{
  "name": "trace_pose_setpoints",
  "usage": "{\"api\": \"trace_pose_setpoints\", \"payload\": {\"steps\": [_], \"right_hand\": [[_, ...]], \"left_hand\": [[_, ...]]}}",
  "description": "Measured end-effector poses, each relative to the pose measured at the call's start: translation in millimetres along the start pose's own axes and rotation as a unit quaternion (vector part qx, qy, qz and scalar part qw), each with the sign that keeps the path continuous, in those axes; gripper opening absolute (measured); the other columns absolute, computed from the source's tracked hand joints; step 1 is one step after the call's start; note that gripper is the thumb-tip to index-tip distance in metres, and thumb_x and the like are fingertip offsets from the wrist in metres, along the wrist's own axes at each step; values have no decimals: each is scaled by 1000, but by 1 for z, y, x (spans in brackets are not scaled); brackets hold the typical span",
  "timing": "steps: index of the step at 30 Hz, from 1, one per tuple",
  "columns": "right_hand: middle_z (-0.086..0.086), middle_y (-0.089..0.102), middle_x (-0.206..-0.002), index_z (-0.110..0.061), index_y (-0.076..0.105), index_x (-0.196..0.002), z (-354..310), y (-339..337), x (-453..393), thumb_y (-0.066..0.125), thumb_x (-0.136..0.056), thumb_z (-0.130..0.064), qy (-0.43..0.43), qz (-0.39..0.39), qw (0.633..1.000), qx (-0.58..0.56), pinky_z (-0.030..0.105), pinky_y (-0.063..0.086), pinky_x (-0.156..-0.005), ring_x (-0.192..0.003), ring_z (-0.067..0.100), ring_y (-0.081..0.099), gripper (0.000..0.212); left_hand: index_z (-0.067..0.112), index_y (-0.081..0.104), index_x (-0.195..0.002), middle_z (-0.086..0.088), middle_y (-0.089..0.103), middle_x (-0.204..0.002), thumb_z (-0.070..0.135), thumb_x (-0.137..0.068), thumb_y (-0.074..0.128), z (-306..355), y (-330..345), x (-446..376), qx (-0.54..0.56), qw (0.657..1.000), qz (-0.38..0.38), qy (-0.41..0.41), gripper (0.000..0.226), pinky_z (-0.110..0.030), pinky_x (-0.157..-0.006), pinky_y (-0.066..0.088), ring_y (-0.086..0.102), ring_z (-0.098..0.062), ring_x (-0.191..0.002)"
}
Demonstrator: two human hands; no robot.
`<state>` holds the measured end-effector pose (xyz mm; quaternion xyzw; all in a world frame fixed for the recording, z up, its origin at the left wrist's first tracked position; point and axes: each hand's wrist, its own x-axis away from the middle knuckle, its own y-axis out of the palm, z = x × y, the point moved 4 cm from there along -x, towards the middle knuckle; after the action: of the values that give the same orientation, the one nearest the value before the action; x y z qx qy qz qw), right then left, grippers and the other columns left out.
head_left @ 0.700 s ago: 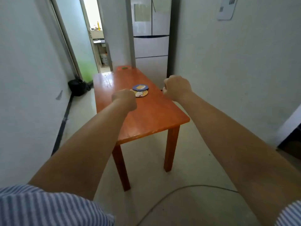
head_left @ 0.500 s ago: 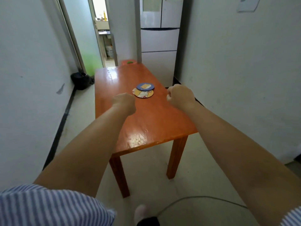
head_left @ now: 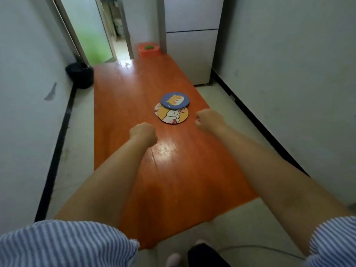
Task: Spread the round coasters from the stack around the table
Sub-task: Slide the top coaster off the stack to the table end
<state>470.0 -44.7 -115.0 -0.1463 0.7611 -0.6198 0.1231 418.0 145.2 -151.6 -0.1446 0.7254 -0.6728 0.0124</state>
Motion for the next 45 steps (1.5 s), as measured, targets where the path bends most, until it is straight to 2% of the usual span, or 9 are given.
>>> {"api": "trace_pose_setpoints", "payload": {"steps": [5, 8, 15, 19, 22, 26, 34, 38, 45], "right_hand": [[13, 54, -71, -2, 51, -65, 25, 41, -85, 44, -87, -5, -3, -35, 999, 2, 34, 41, -60, -76, 32, 56, 24], [21, 66, -99, 4, 64, -94, 35, 68, -138, 46, -91, -4, -15, -70, 997, -14, 40, 52, -75, -95, 36, 61, 20], [22, 58, -120, 3, 60, -112, 52, 132, -227, 60, -87, -7, -53, -69, 996, -21, 42, 46, -88, -111, 36, 51, 27], [25, 48, -133, 5, 52, -122, 53, 158, -269, 56, -89, -6, -82, -58, 995, -20, 44, 40, -97, -124, 36, 42, 36], [22, 40, -145, 3, 48, -130, 57, 173, -293, 60, -89, -10, -107, -92, 990, -29, 49, 34, -108, -133, 37, 34, 44], [23, 62, -119, 7, 63, -109, 63, 177, -308, 64, -86, -9, -175, -63, 982, -40, 49, 47, -89, -111, 40, 52, 29], [22, 68, -115, 0, 66, -113, 70, 172, -321, 50, -96, -14, -184, -86, 979, -30, 47, 50, -84, -108, 38, 58, 27], [28, 71, -91, 7, 70, -94, 58, 142, -294, 55, -91, -6, -213, 28, 970, -113, 45, 49, -66, -85, 42, 64, 21], [12, 77, -68, -2, 74, -69, 60, 116, -151, 79, -66, 0, -261, 97, 948, -155, 45, 54, -66, -65, 30, 71, 6]], "left_hand": [[12, 53, -75, 0, 44, -62, 16, -87, 46, 14, 38, -69, 13, 999, -35, 9, 15, -28, -54, 44, 55, -21, -70], [11, 59, -87, -1, 45, -65, 21, -89, 45, 19, 56, -103, 38, 998, -38, -16, 17, -29, -55, 44, 53, -20, -68], [9, 48, -122, -12, 54, -126, 37, -91, 45, 7, 117, -140, 127, 985, -28, -117, 41, -39, -86, 49, 52, -26, -112], [10, 23, -142, -13, 22, -153, 42, -92, 43, -4, 157, -144, 153, 977, -42, -142, 63, -40, -114, 21, 17, -26, -142], [11, 14, -145, -12, 11, -156, 46, -92, 38, -7, 179, -141, 160, 975, -34, -153, 68, -36, -114, 6, 6, -25, -144], [11, 10, -145, -11, 8, -157, 47, -93, 32, -5, 190, -134, 159, 976, -11, -149, 67, -31, -110, -4, 2, -22, -144], [11, 9, -146, -10, 6, -157, 46, -94, 32, -4, 189, -133, 169, 973, -20, -154, 67, -32, -115, -3, -1, -20, -145], [13, 10, -146, -8, 7, -157, 47, -92, 36, -5, 182, -138, 184, 967, -41, -169, 68, -35, -117, 5, 1, -20, -145], [8, 46, -129, -10, 45, -139, 41, -90, 47, -11, 145, -125, 294, 928, -57, -221, 51, -41, -102, 40, 41, -25, -128]]}}
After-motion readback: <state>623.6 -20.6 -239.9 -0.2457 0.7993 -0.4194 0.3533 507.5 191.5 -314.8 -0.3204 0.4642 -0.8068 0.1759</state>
